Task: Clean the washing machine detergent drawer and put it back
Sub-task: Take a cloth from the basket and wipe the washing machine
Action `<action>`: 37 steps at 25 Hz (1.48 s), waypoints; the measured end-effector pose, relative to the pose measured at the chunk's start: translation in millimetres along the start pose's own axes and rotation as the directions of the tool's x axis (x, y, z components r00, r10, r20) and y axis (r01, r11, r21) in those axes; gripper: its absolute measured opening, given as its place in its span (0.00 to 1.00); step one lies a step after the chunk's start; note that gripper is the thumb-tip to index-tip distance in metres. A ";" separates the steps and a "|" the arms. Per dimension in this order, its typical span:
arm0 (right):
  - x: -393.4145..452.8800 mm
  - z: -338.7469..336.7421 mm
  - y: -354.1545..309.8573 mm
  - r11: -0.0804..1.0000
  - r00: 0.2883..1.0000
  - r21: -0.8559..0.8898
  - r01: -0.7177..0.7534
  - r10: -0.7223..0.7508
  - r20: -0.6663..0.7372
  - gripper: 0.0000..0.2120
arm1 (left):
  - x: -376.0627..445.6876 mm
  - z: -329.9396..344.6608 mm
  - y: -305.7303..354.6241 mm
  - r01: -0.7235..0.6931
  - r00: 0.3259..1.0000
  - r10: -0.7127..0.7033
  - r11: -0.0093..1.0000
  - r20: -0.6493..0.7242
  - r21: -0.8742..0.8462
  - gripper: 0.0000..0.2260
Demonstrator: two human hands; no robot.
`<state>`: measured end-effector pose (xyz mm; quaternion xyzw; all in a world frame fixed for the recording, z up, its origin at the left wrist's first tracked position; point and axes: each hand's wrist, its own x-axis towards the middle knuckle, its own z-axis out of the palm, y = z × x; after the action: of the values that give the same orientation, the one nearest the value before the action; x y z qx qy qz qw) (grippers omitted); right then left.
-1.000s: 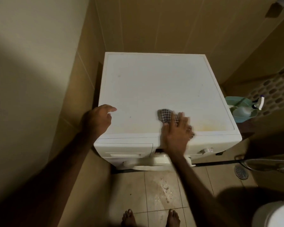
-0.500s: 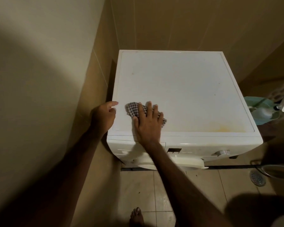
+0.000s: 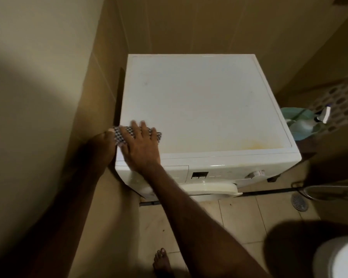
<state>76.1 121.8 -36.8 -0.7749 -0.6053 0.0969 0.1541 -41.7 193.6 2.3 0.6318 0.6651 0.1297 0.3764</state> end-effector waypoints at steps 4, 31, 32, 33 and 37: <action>-60.6 0.9 13.0 0.991 0.993 -0.066 0.113 -0.115 -0.030 0.26 | -33.5 21.7 9.3 -0.206 0.949 0.236 0.966 -0.208 0.157 0.13; -154.4 -133.6 358.3 0.855 0.856 -0.091 -0.510 0.495 -0.147 0.28 | -110.4 231.7 190.3 -0.889 0.456 0.805 0.390 0.379 0.242 0.19; -147.5 -137.8 368.8 0.844 0.846 -0.086 -0.530 0.518 -0.130 0.28 | -116.6 246.5 203.7 -0.869 0.495 0.785 0.441 0.372 0.226 0.20; -143.7 -138.9 372.3 0.852 0.853 -0.077 -0.519 0.508 -0.120 0.29 | -122.3 259.7 216.3 -0.842 0.538 0.763 0.498 0.358 0.206 0.21; -151.8 -144.2 388.8 0.921 0.922 -0.068 -0.384 0.377 -0.091 0.29 | -139.7 304.8 263.6 -0.761 0.641 0.681 0.624 0.354 0.176 0.22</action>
<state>440.1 -128.2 -46.0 -0.8866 -0.4405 0.0699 0.1224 345.2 14.4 11.9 0.9079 0.3104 0.0833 0.2691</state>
